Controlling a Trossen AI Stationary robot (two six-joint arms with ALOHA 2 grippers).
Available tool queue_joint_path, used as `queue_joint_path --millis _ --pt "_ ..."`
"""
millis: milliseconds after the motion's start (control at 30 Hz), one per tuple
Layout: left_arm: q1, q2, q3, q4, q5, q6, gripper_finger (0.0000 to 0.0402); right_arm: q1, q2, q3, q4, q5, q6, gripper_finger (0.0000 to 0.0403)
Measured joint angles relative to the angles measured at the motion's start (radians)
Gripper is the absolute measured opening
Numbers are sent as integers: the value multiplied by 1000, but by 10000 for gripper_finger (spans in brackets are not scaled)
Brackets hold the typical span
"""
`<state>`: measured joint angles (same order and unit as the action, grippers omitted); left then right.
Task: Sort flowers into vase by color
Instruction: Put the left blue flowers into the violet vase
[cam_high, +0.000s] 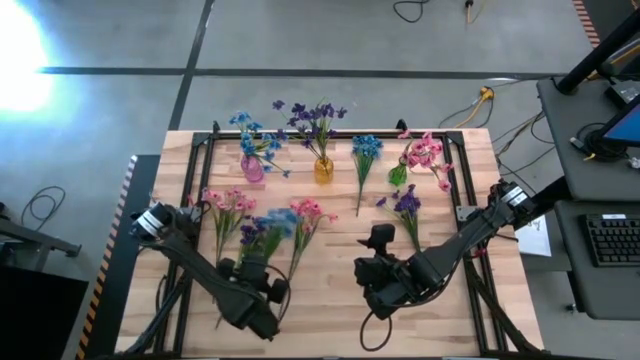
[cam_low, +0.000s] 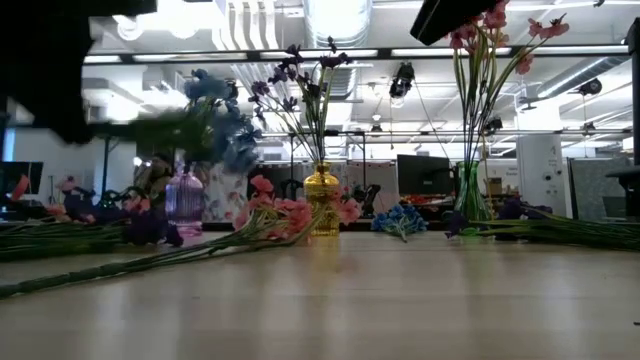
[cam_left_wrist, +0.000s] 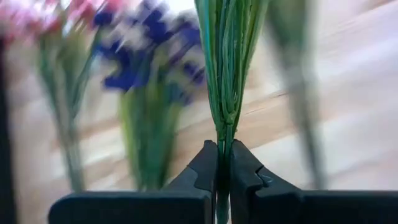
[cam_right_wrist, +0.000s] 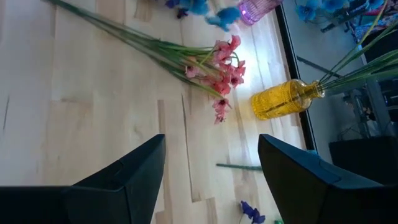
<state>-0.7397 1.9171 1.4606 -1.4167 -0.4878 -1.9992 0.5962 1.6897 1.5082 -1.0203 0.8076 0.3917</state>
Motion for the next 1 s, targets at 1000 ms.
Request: queue_joint_path --millis 1000 --pt "-144 -124 101 495 -868 1132 0 1 -53 -467 1228 4 -443 235"
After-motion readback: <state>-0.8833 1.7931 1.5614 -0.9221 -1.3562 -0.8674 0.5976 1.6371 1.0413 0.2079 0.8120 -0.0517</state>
